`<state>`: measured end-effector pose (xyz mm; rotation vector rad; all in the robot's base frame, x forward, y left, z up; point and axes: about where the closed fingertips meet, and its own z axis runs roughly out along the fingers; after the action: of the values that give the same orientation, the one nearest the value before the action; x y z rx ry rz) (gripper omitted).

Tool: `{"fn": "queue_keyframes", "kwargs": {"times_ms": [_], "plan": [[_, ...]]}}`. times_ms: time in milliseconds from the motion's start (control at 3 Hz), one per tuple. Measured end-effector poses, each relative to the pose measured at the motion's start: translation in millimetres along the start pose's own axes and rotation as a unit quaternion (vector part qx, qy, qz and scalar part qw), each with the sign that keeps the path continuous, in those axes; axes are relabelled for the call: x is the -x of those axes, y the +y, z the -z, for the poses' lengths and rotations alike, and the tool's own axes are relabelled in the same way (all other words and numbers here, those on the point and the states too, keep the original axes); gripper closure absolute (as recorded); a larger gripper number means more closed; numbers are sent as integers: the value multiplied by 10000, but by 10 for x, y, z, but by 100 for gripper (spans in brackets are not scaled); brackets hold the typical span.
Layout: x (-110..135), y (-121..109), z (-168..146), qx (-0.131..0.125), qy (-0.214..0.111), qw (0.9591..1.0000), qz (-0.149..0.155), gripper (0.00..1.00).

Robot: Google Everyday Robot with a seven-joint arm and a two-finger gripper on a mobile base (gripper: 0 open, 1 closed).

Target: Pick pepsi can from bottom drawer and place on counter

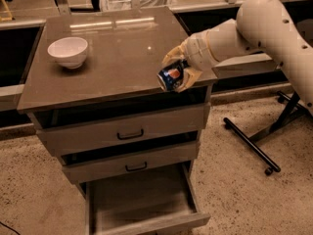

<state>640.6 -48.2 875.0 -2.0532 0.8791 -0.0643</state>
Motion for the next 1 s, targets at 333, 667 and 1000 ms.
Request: {"fn": "queue_keyframes", "kwargs": {"times_ms": [333,667,1000], "plan": [[188,-557,157,-649,108,9978,121,100],[103,-783,-40,-896,-65,9957,-247,100],[44,-873,-345,-1090,-283,9917,-617,100]]}}
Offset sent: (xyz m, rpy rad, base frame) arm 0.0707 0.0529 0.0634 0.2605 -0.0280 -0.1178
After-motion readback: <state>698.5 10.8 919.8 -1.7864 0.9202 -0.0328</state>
